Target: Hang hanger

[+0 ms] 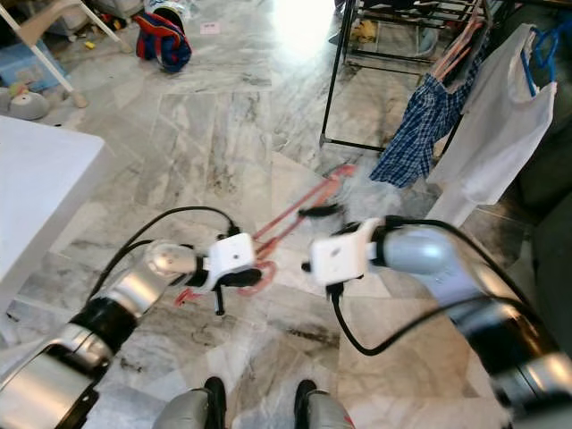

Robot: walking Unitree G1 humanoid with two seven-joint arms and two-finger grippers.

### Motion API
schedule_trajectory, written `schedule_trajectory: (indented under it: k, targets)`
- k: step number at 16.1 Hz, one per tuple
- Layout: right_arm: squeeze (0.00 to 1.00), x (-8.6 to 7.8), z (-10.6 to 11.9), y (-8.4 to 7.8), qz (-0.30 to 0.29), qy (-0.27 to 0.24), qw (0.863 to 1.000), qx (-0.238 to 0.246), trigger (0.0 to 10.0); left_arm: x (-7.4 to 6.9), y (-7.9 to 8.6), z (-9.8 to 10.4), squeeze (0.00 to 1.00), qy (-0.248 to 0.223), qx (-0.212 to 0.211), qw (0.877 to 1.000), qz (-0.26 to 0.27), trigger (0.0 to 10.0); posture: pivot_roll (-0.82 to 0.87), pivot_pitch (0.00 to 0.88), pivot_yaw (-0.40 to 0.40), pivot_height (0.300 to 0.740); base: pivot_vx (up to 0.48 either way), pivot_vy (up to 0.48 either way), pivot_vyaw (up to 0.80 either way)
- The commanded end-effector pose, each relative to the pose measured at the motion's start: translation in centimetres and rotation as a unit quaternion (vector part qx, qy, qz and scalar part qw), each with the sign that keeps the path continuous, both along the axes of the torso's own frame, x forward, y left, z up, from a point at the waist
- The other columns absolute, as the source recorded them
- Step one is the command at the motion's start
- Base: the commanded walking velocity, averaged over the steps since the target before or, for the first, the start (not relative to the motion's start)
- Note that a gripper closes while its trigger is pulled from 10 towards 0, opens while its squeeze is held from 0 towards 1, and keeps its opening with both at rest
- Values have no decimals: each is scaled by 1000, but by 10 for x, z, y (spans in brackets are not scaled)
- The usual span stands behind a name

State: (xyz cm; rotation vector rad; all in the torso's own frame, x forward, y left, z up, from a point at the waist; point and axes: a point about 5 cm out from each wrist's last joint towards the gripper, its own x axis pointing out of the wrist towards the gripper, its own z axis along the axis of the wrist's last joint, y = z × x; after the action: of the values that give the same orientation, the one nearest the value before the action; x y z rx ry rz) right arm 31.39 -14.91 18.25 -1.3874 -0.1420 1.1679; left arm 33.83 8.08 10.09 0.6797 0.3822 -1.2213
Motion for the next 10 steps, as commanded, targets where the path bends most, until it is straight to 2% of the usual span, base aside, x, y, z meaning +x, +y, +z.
schedule_trajectory:
  k: [1,3,5,6,7,8,10]
  targets:
    - [0,1,-6,3,29,4,998,-49,10000,1,-2,1,0,-5,16,1000,-21,10000,29,276,13,740,0,0,0]
    - [0,10,-8,7,47,-10,994,-97,10000,2,-3,2,0,-11,25,999,-30,10000,33,276,21,740,0,0,0]
    - [0,22,-7,12,45,-52,989,-133,10000,1,-4,1,0,-9,30,999,-37,10000,34,274,22,740,0,0,0]
    - [0,31,-6,16,26,-75,988,-134,3137,1,-4,0,0,-10,30,999,-36,10000,38,271,25,740,0,0,0]
    - [0,34,-6,17,21,-83,987,-135,510,1,-4,0,0,-10,31,999,-36,10000,38,271,25,740,0,0,0]
    - [0,37,-9,15,9,-91,985,-149,0,2,-3,-1,0,-12,32,999,-32,10000,41,270,25,740,0,0,0]
    - [0,43,-21,8,-12,-88,980,-181,0,5,-1,-1,0,-22,37,999,-22,10000,44,267,31,740,0,0,0]
